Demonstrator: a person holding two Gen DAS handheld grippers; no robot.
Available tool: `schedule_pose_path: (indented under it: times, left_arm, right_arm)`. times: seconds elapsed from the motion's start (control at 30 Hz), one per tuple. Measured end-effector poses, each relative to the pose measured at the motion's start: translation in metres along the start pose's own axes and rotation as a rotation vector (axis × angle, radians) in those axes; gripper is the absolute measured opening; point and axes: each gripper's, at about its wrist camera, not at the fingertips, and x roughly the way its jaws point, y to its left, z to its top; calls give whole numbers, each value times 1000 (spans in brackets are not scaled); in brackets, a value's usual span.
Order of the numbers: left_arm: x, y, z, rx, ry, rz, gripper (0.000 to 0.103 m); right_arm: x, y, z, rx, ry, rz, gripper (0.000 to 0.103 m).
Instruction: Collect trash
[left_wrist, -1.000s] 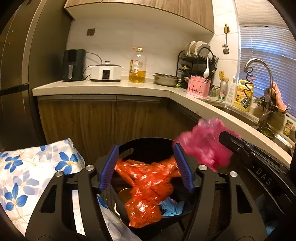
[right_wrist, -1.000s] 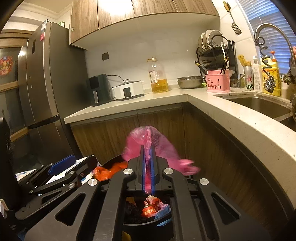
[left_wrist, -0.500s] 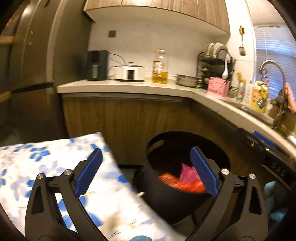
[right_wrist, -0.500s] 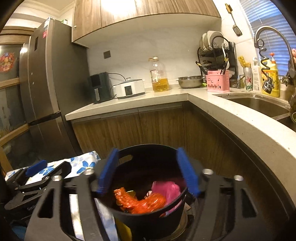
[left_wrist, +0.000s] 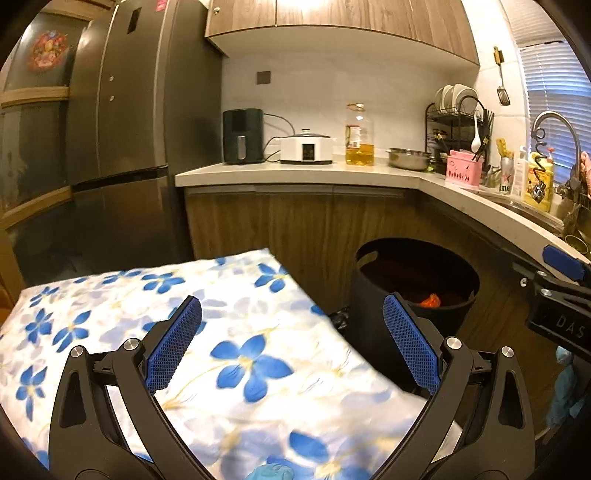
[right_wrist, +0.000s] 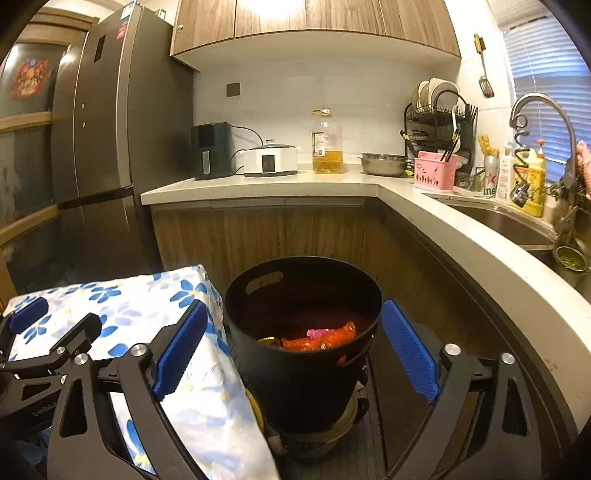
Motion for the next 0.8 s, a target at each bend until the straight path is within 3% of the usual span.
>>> schedule_pose_path:
  times: [0.8]
  left_arm:
    - [-110,44,-34,-38,-40,23,97]
  right_arm:
    - [-116,47,-34,-12,-8,-22,97]
